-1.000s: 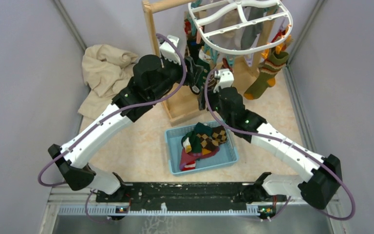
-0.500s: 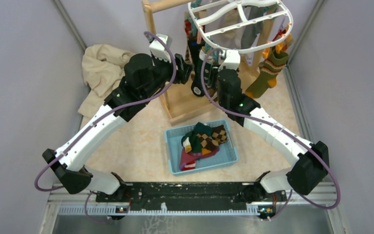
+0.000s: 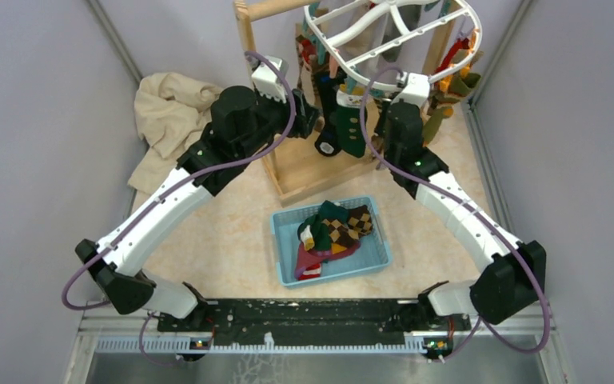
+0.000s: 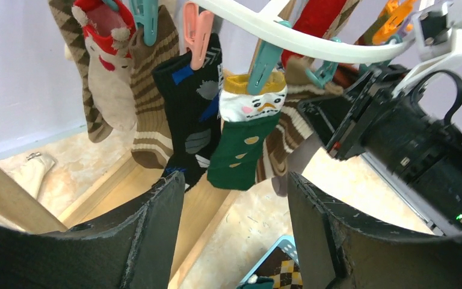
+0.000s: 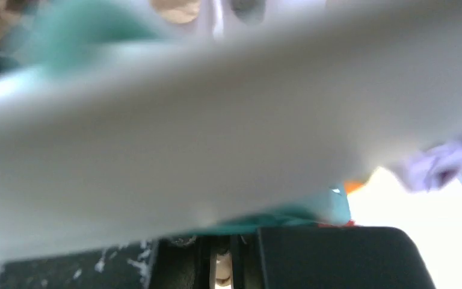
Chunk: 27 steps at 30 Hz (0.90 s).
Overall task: Remove the socks clipped to the hanger
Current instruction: Remove the sock from the hanger.
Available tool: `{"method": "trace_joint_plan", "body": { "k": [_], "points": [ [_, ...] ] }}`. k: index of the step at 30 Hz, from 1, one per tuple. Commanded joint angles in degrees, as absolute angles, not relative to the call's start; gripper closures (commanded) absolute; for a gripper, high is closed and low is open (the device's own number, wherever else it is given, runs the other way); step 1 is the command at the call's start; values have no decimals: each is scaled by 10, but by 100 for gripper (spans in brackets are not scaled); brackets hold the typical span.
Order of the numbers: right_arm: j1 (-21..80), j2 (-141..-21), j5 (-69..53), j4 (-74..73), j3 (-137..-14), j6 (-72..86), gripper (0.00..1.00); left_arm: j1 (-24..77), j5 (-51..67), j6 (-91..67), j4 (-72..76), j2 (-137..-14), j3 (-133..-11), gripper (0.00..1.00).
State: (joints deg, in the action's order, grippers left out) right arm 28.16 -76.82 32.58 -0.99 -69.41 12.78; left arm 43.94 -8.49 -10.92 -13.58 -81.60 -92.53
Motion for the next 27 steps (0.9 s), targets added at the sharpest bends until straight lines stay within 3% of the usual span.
{"method": "trace_joint_plan", "body": {
  "k": [1,11,27],
  "points": [
    [243,-726,301,1,-688,148,91,436,-45,-115,-129,-833,-949,31],
    [230,-706,271,-18,-681,148,90,437,82,-139,-44,-907,-982,31],
    [213,-689,238,-38,-674,156,90,424,147,-72,30,-997,-1037,28]
  ]
}}
